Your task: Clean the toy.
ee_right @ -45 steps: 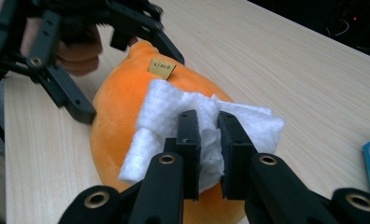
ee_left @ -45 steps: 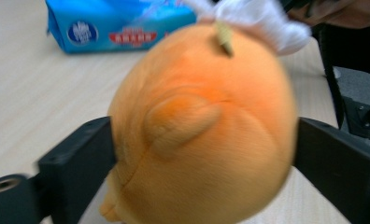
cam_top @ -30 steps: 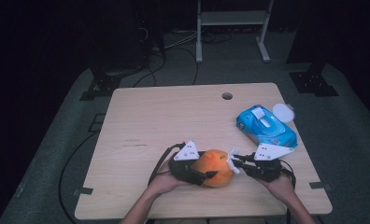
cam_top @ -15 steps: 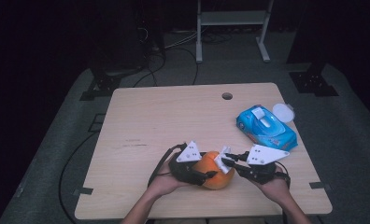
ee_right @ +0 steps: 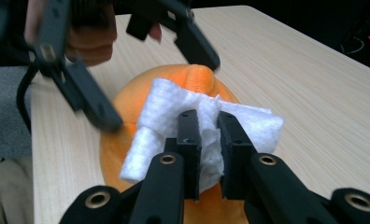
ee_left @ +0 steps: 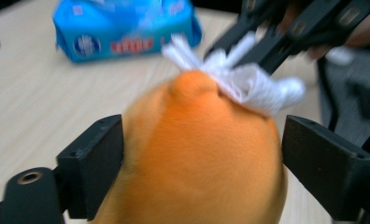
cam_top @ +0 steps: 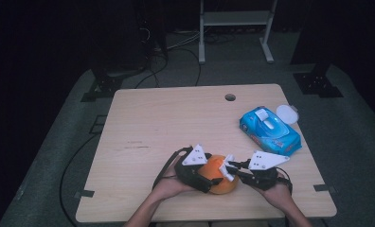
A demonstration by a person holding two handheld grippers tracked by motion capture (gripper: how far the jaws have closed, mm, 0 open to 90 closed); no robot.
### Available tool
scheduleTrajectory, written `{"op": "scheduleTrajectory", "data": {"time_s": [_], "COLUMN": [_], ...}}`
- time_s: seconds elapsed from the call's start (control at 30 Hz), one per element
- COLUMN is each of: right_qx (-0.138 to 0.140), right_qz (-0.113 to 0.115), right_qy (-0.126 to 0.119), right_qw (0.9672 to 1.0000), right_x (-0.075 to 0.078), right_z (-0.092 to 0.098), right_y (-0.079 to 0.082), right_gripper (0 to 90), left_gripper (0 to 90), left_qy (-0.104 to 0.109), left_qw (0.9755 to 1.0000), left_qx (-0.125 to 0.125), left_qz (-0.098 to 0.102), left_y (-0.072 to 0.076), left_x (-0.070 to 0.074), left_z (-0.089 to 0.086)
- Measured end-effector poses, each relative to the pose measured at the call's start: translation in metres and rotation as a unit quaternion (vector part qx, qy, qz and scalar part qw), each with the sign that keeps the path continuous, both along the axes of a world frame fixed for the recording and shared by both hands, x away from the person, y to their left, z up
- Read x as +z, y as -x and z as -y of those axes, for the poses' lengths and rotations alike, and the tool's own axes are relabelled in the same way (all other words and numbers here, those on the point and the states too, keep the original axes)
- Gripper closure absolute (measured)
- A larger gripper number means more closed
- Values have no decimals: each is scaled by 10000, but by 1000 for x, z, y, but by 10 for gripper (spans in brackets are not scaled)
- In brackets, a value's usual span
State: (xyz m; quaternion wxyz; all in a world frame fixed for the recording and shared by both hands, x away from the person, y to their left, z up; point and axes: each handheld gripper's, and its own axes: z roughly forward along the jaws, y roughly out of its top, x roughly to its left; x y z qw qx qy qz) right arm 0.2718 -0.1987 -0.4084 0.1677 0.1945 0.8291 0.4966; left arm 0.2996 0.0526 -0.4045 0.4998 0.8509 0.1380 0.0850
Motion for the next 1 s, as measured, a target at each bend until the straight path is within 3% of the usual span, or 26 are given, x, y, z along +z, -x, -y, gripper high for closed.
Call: {"op": "scheduleTrajectory", "data": {"time_s": [0.1, 0.13, 0.2, 0.27, 0.37, 0.4, 0.53, 0.67, 0.7, 0.77, 0.8, 0.83, 0.87, 0.97, 1.0], "right_qx": [-33, -55, -87, -140, -189, -230, -245, -253, -267, -273, -279, -301, -319, -383, -408], "right_qz": [-33, -34, -50, -80, -130, -157, -179, -201, -210, -239, -251, -245, -241, -315, -340], "right_qy": [-32, -22, 16, 31, -27, -45, -35, -22, -22, -47, -67, -60, -62, -132, -143], "right_qw": [10000, 10000, 9999, 9999, 9997, 9996, 9995, 9995, 9994, 9993, 9993, 9992, 9992, 9987, 9985], "right_x": [-1, -1, -2, -4, -6, -7, -9, -10, -11, -12, -12, -12, -12, -13, -14], "right_z": [3, 5, 9, 12, 18, 22, 24, 27, 28, 29, 30, 30, 31, 37, 39], "right_y": [0, 0, 0, 0, 0, -1, 0, 0, 0, 0, 0, 0, 0, -3, -3], "right_gripper": [800, 800, 800, 800, 800, 799, 800, 800, 800, 800, 800, 799, 799, 799, 799], "left_gripper": [71, 66, 65, 65, 65, 65, 63, 50, 50, 53, 69, 113, 145, 118, 109], "left_qy": [20, 72, 316, 431, 468, 422, 459, 478, 491, 446, 540, 540, 683, 597, 538], "left_qw": [10000, 9998, 9987, 9982, 9979, 9971, 9957, 9951, 9945, 9909, 9878, 9878, 9882, 9899, 9917], "left_qx": [58, 83, 89, 74, 49, 30, -62, -113, -145, -266, -386, -386, -475, -558, -625], "left_qz": [-30, -140, -379, -413, -442, -635, -798, -858, -917, -1238, -1410, -1410, -1289, -1159, -982], "left_y": [-6, -9, -18, -20, -23, -26, -30, -32, -34, -37, -38, -38, -33, -28, -24], "left_x": [-2, -5, -11, -11, -12, -16, -20, -23, -25, -30, -32, -32, -30, -27, -26], "left_z": [-6, -9, -19, -23, -26, -26, -27, -28, -28, -27, -25, -25, -23, -17, -13]}}
